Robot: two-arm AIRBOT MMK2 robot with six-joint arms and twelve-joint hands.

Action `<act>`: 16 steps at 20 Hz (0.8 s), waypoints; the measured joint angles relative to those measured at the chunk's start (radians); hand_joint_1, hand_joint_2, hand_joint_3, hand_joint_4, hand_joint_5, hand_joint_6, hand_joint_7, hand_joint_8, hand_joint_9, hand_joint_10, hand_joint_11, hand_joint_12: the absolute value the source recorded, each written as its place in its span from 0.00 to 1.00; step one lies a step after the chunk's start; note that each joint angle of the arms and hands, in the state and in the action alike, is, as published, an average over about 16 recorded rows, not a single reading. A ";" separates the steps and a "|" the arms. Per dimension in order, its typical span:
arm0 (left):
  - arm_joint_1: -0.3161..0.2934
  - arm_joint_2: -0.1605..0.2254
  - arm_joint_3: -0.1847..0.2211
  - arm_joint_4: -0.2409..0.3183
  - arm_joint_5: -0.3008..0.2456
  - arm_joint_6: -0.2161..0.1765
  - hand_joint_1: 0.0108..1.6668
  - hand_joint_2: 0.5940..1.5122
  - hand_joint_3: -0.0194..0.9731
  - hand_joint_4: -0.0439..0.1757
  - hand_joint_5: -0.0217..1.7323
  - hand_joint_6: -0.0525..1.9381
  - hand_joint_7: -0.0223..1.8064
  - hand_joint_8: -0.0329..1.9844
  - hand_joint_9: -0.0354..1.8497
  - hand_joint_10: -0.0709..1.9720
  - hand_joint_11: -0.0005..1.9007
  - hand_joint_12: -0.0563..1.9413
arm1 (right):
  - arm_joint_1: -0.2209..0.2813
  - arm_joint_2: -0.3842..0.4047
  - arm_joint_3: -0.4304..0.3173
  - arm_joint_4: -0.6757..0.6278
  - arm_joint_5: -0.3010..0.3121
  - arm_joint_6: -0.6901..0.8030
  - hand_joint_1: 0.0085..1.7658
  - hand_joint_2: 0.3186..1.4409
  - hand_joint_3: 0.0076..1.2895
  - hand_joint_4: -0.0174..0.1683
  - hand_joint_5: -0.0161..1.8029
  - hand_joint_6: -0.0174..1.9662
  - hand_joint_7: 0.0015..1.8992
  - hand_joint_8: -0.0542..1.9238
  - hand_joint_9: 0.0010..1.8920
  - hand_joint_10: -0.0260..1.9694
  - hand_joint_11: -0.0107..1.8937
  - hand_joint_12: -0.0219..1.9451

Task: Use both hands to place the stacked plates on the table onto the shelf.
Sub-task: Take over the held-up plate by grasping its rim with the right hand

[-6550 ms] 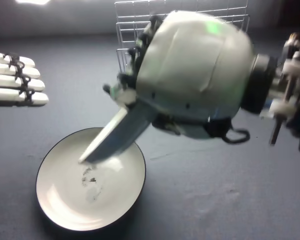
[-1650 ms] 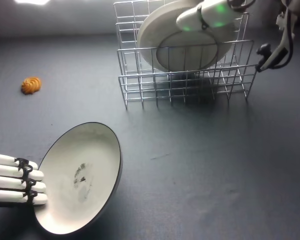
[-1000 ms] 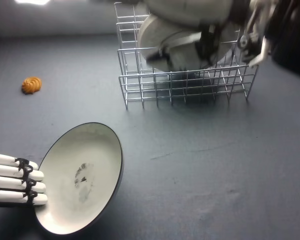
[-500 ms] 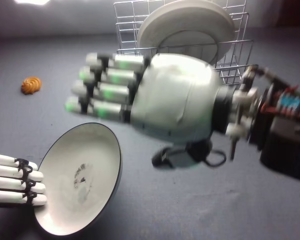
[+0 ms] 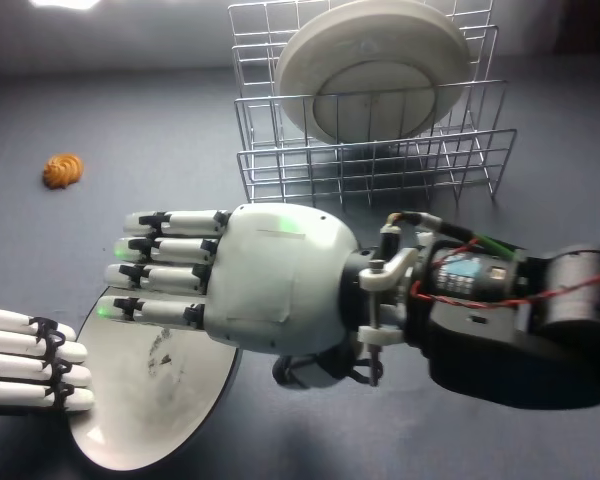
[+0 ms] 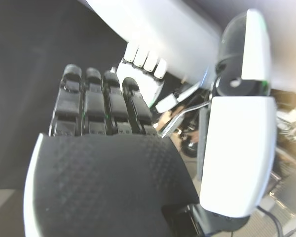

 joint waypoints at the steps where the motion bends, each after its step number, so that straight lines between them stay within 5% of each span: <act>1: 0.000 0.000 0.000 0.000 0.000 0.000 0.00 0.62 0.04 0.16 0.02 0.02 0.01 0.01 0.01 0.02 0.01 0.04 | -0.001 -0.015 0.012 0.000 -0.003 -0.006 0.60 0.47 0.00 0.12 0.02 0.03 0.01 0.04 0.01 0.02 0.02 0.06; 11: 0.001 0.000 0.000 -0.001 0.001 -0.001 0.00 0.62 0.04 0.16 0.02 0.02 0.01 0.01 0.01 0.02 0.01 0.04 | -0.006 -0.113 0.083 0.002 -0.018 -0.038 0.66 0.50 0.00 0.13 0.05 0.03 0.01 0.04 0.01 0.02 0.02 0.18; 16: 0.003 -0.001 0.000 -0.003 0.001 -0.001 0.00 0.62 0.04 0.16 0.02 0.02 0.01 0.01 0.01 0.02 0.01 0.04 | -0.007 -0.134 0.086 0.002 -0.017 -0.046 0.68 0.54 0.00 0.13 0.13 0.03 0.08 0.04 0.07 0.04 0.02 0.35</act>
